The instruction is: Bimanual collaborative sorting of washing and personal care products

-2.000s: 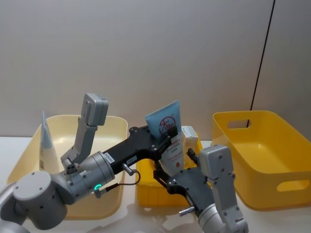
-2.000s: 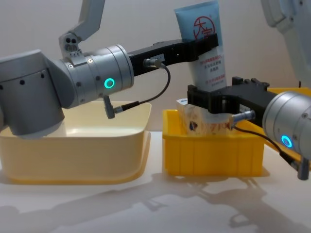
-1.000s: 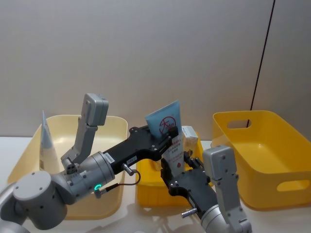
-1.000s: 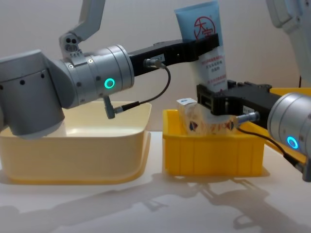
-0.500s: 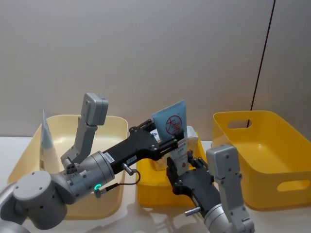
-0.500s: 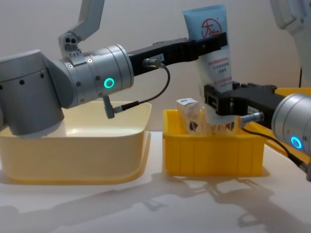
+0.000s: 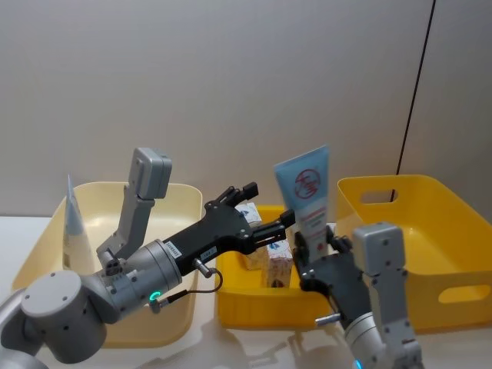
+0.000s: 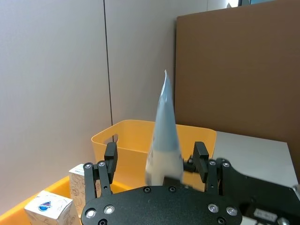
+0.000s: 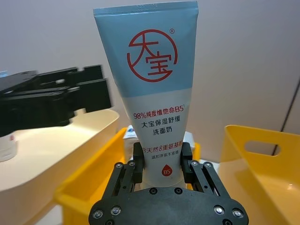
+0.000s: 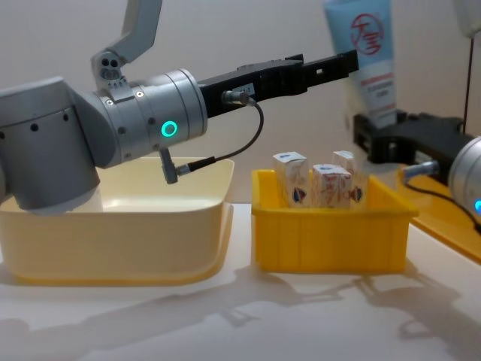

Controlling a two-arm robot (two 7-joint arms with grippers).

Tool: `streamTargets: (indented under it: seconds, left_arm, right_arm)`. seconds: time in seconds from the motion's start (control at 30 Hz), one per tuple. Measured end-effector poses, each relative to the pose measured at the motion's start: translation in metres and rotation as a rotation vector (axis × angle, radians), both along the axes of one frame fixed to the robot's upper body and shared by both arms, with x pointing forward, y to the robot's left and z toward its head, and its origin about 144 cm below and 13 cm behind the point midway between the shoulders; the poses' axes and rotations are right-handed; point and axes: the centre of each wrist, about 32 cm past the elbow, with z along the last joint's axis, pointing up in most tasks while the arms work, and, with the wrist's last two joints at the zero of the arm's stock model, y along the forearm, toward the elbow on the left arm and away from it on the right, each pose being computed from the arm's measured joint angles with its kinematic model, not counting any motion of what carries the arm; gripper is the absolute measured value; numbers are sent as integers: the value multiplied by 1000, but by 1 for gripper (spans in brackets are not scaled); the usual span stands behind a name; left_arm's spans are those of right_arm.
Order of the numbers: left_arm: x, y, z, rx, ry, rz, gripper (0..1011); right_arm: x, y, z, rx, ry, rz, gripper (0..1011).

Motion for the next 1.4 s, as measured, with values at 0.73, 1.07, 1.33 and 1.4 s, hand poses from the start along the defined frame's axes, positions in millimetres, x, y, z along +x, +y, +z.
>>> streamTargets:
  seconds: [0.73,1.07,1.33,1.4]
  left_arm:
    - [0,0,0,0,0,0,1003]
    - [0,0,0,0,0,0,1003]
    - [0,0,0,0,0,0,1003]
    - [0,0,0,0,0,0,1003]
  right_arm:
    - [30,-52,14,9,-183,-299,454]
    - [35,-72,22,10,-177,-441,455]
    - [35,-80,27,2,-138,-503,455]
    - [34,-82,27,-1,-117,-514,454]
